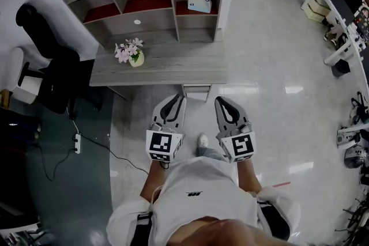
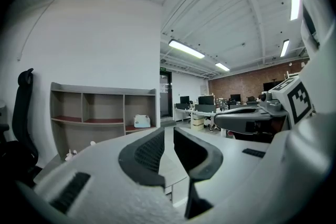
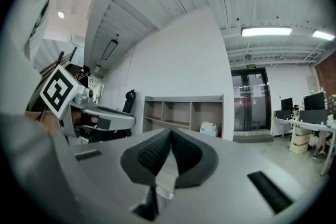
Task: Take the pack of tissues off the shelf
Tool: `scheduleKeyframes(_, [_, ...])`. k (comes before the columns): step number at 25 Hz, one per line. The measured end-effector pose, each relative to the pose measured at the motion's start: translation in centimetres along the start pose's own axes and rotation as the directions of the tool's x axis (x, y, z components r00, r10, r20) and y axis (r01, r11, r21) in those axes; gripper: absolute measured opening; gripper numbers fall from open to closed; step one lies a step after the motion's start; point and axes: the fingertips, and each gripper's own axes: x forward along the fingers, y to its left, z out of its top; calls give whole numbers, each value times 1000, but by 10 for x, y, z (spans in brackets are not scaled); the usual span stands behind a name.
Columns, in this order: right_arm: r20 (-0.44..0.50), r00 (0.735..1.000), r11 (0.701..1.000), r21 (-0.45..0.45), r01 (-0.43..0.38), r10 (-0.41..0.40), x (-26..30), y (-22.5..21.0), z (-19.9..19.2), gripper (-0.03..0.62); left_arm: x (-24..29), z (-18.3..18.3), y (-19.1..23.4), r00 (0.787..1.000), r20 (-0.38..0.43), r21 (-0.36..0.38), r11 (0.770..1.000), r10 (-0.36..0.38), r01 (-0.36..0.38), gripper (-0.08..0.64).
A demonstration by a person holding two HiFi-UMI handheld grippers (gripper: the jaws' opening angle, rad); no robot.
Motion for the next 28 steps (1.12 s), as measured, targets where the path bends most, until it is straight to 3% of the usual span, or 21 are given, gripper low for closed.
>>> scheduleKeyframes(13, [12,999,999,-9,-44,44,38,-53,2,26,60,11,3,999,7,10,999,51,-51,72])
scheduleKeyframes(28, [18,996,997,3,-83,83,71,-79,-3,26,106,12,10,999,-8,27,999,45,-45,72])
